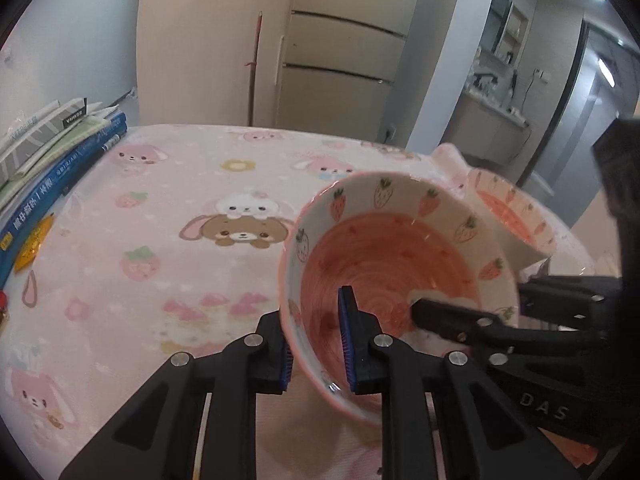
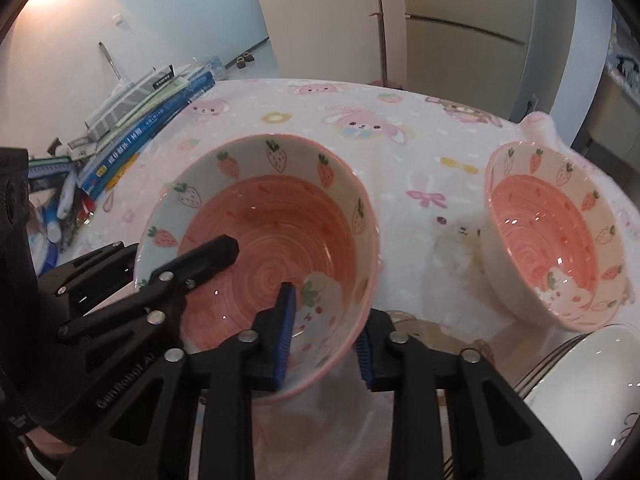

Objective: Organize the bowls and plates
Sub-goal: 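Lift the pink bowl with both grippers and carry it over the other pink bowl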

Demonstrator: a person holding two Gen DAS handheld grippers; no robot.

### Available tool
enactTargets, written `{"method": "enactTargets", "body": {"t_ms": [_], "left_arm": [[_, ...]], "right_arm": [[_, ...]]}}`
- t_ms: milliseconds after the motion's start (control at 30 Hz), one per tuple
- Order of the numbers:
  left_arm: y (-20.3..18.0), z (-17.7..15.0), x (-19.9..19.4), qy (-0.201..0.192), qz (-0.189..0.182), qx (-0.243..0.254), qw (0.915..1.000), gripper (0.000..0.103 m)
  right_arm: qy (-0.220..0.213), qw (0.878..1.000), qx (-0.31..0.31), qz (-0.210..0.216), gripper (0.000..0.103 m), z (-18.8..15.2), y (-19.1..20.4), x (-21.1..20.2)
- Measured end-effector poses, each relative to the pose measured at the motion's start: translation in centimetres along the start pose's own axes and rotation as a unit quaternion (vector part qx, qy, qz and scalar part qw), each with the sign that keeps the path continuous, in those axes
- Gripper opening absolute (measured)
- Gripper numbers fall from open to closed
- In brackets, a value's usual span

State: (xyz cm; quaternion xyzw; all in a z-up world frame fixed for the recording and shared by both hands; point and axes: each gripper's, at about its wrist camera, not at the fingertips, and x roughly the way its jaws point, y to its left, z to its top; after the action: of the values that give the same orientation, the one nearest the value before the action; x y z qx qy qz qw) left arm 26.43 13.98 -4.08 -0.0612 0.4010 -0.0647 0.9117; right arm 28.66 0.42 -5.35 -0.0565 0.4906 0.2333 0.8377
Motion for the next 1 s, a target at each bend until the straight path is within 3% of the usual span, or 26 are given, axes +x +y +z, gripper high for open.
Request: {"method": "enactTargets", "body": {"t_ms": [300, 533, 700, 833, 1000], "left_arm": [[-0.5, -0.1, -1.1, 0.001, 0.006, 0.004, 1.0, 0.02], [-1.4, -0.1, -3.2, -0.008, 0.013, -0.011, 0.9998, 0.02], [-3.6, 0.3, -5.9, -0.041, 0.047, -0.003, 0.9981, 0.02], [-5.2, 1.5, -7.5, -0.039, 0.033, 0.001, 0.9987, 0.019], [-9.3, 3.9, -9.6, -0.059, 0.041, 0.037, 0.9967, 0.019]], "right_arm": [[-0.009, 1.0, 0.017, -0.007, 0.013, 0.0, -0.6, -0.6], [-0.047, 0.999, 0.026, 0.003, 0.011, 0.8, -0.9, -3.5], [-0.069, 0.997, 0.025, -0.005, 0.009, 1.2, -0.6, -5.5], [-0.115, 0.993, 0.028, -0.005, 0.008, 1.3, -1.4, -8.6], [-0.151, 0.988, 0.037, -0.004, 0.008, 1.5, -3.5, -12.2]]}}
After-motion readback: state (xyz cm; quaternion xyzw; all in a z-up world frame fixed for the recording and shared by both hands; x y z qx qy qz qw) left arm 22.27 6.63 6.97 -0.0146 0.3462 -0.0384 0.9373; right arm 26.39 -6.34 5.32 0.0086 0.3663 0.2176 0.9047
